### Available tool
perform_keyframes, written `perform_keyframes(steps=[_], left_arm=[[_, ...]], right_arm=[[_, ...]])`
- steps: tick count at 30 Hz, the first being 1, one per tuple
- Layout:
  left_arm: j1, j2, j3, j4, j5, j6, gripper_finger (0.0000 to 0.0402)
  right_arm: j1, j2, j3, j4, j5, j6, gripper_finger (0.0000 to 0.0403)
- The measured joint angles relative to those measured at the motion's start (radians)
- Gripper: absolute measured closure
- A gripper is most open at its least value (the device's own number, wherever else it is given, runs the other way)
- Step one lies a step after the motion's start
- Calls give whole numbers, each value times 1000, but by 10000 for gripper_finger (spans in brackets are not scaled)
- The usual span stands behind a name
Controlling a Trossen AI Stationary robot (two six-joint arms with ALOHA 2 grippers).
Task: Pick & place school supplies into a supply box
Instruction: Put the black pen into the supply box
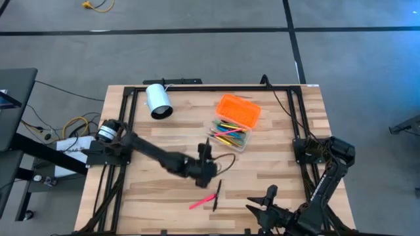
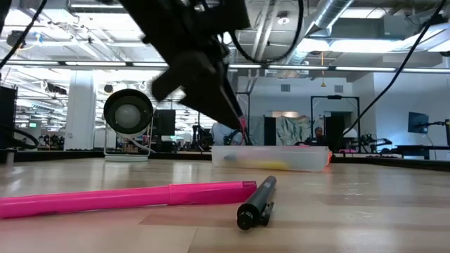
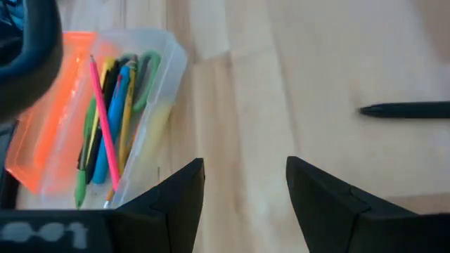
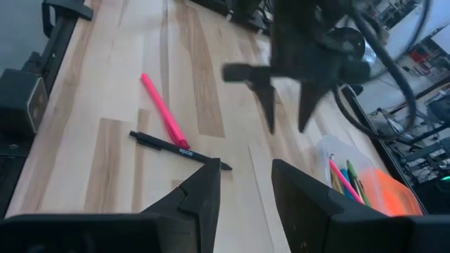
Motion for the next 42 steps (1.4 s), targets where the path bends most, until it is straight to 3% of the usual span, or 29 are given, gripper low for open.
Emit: perform_keyframes(steps=[7,12,18,25,36,42], left_arm=[[-164,-8,0,-50,-107,-121,209],[-253,-8,0,-124,-196,-243,209],[-350,-8,0,-162,-268,-352,209],[-421,-9,-55,-168,-344,-497,209],[-480,-9,-105,-179,-388,-678,209],[-486,-9,-105,-183,-409,-692,209]], right_arm=[[-36,0,0,5,1,-1,281],[-98,0,0,55,-24,-93,281],[-188,0,-85,306,-160,-401,281],[-321,1,-226,681,-488,-726,281],[-484,0,-334,810,-777,-868,281],[-524,0,-381,899,-844,-1010,281]])
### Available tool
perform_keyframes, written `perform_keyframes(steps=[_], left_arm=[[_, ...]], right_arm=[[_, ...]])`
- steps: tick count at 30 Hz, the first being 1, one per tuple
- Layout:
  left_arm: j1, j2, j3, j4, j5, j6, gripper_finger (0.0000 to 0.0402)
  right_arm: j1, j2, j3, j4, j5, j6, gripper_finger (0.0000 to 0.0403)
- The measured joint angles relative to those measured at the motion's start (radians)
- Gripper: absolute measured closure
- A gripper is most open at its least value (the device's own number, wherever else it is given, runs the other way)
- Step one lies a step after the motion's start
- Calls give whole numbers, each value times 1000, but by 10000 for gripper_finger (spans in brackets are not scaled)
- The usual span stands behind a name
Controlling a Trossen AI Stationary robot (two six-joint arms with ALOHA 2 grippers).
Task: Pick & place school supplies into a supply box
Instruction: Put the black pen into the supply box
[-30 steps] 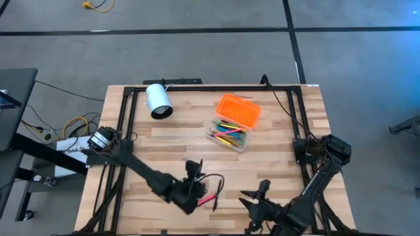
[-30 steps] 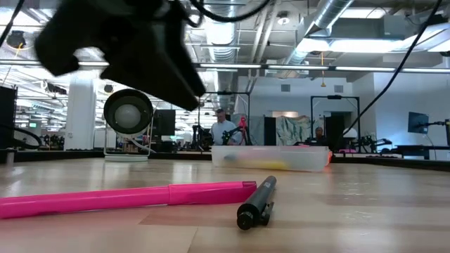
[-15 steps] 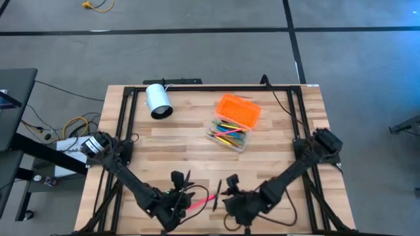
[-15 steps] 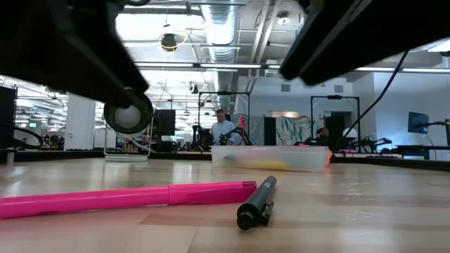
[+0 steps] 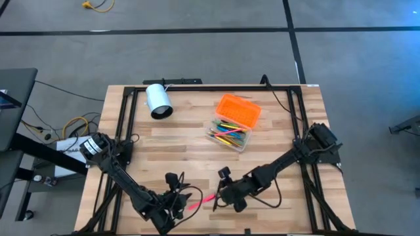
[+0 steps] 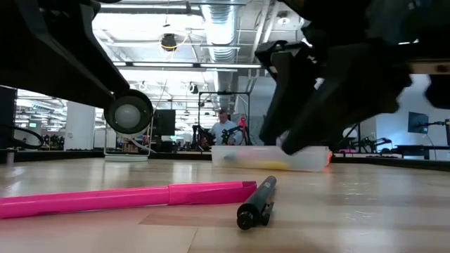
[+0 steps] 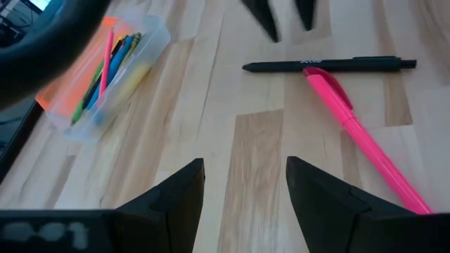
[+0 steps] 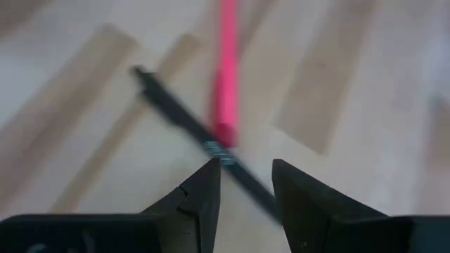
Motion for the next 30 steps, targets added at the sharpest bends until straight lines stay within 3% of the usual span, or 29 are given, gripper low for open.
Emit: perform_keyframes(steps=[4,15,22,30], left_arm=[[1,0,0,-10,-2,-22,209],[1,1,0,-12,-11,-48,209],[1,1,0,-11,-13,-54,209],[-2,1,0,-29,-11,-67,209]], right_arm=[[-30,0,-6,1,-93,-24,281],[-51,0,-6,51,-176,-120,281],[-60,83,-3,157,-210,-155,281],[-70,97,-5,136,-201,-124,281]])
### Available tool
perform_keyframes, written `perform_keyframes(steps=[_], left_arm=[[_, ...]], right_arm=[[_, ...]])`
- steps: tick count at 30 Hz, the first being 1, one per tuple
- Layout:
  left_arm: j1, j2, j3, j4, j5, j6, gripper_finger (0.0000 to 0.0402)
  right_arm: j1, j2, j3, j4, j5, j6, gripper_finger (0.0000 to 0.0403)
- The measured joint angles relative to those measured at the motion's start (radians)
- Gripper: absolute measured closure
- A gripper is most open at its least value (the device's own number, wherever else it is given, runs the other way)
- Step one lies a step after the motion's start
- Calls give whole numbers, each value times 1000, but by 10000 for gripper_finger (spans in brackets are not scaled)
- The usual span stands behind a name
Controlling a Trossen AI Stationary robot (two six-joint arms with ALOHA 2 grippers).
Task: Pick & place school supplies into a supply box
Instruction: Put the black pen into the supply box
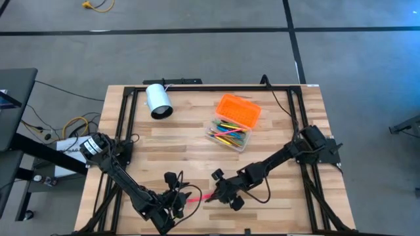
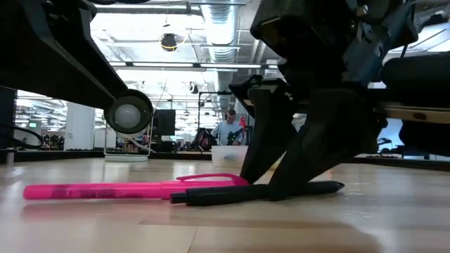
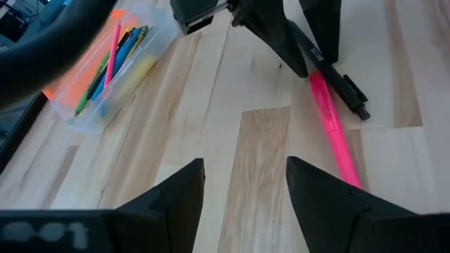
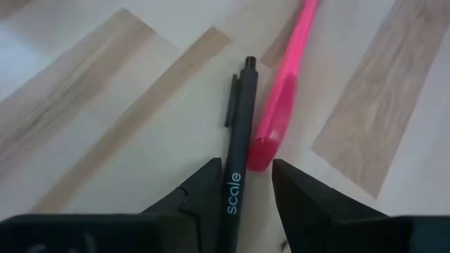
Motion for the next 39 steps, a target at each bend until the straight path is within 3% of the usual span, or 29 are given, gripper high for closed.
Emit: perform_keyframes(steps=[6,16,23,31,39], left_arm=[[0,0,0,0,-13,-1,209],[4,0,0,-23,-33,2,209],[4,0,-1,-27,-33,-3,209],[4,0,0,-27,-36,-4,209],[4,0,0,-27,-46,5,209]], right_arm=[[-31,-6,6,-106,-14,161,302],[-23,-8,8,-218,9,298,391],[1,-11,10,-286,57,466,373],[60,-18,12,-361,105,630,392],[163,-22,12,-461,223,932,372]])
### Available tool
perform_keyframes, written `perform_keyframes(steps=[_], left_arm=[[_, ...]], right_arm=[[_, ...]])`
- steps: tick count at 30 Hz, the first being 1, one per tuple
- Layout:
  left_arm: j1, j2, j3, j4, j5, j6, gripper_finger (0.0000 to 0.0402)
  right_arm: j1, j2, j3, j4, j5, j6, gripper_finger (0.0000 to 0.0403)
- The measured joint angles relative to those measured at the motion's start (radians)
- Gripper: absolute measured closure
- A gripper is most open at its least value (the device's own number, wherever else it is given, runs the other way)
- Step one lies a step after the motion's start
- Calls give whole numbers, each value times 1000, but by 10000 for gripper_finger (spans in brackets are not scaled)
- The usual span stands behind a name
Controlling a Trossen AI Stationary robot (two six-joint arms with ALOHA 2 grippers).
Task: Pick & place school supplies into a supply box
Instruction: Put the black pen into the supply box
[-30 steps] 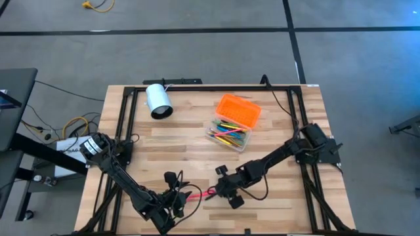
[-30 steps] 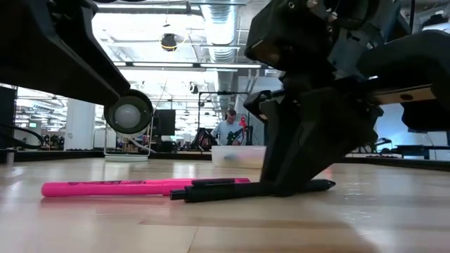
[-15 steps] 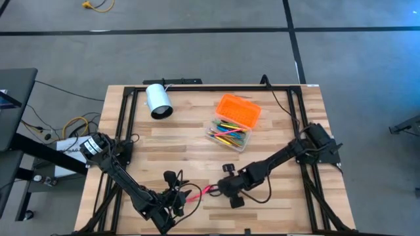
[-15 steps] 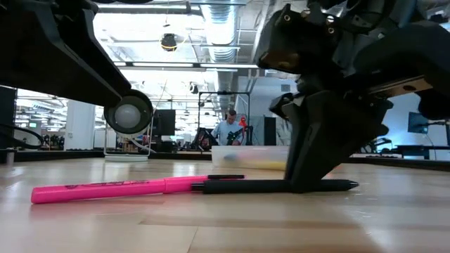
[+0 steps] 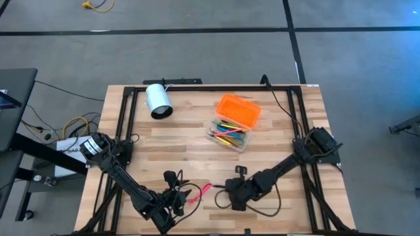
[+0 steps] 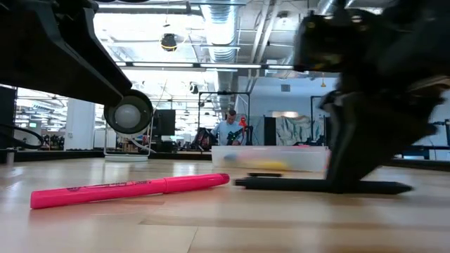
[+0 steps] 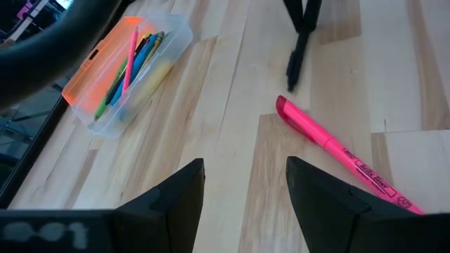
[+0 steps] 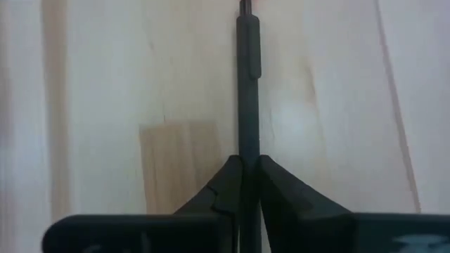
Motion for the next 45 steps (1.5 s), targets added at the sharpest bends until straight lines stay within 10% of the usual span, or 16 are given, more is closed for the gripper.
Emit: perform_keyframes(steps=[13,45], left_arm=[[0,0,0,0,-2,4,209],[-2,8,-22,47,-32,-134,209]], right_arm=[[166,-14,-1,-155,148,645,368],[131,-12,32,-125,182,700,238]])
